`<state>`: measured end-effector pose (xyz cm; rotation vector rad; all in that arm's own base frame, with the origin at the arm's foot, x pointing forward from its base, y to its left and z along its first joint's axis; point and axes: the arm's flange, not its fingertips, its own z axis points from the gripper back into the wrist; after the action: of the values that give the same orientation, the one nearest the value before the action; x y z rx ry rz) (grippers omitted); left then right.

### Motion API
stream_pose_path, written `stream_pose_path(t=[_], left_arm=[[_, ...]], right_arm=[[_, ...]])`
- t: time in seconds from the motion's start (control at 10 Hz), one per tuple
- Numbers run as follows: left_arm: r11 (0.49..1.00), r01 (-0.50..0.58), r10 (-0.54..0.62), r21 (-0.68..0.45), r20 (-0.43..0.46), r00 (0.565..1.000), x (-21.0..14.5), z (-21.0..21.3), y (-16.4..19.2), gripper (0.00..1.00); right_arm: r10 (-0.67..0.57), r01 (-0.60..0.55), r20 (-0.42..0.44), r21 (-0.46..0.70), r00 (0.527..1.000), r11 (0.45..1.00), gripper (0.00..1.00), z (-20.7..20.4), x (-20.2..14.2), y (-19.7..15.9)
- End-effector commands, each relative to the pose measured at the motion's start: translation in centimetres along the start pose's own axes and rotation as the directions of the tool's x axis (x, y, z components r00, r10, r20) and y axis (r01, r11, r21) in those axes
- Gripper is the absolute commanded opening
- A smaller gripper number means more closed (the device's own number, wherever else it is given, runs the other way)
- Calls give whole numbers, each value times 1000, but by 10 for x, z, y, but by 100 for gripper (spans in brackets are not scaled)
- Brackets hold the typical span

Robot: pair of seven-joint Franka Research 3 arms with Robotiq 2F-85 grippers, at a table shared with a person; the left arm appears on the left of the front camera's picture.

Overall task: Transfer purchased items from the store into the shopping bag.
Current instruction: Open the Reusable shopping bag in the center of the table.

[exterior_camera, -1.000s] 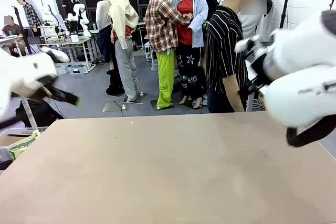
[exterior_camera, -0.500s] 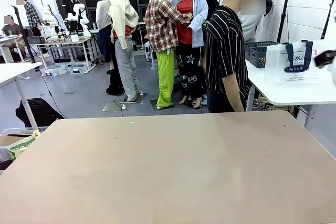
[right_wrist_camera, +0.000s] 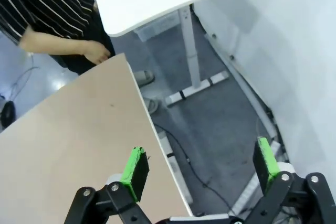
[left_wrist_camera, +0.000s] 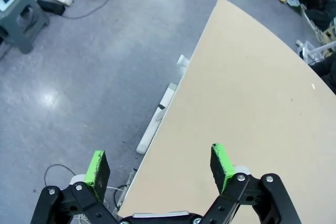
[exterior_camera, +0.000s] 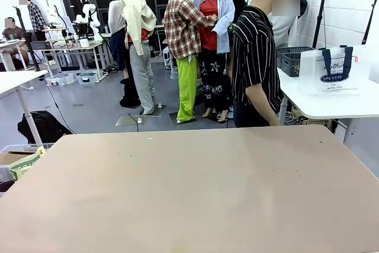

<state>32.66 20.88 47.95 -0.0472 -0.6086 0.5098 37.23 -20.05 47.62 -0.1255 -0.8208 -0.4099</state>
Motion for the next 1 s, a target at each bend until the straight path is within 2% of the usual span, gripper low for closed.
stream_pose_path(t=[0.0,0.9], left_arm=[[999,34,-34,7,6,999,1,3,-8,100],[999,34,-34,7,6,999,1,3,-8,100]], right_arm=[[27,-27,8,-9,1000,1000,100,8,3,3],[27,-27,8,-9,1000,1000,100,8,3,3]])
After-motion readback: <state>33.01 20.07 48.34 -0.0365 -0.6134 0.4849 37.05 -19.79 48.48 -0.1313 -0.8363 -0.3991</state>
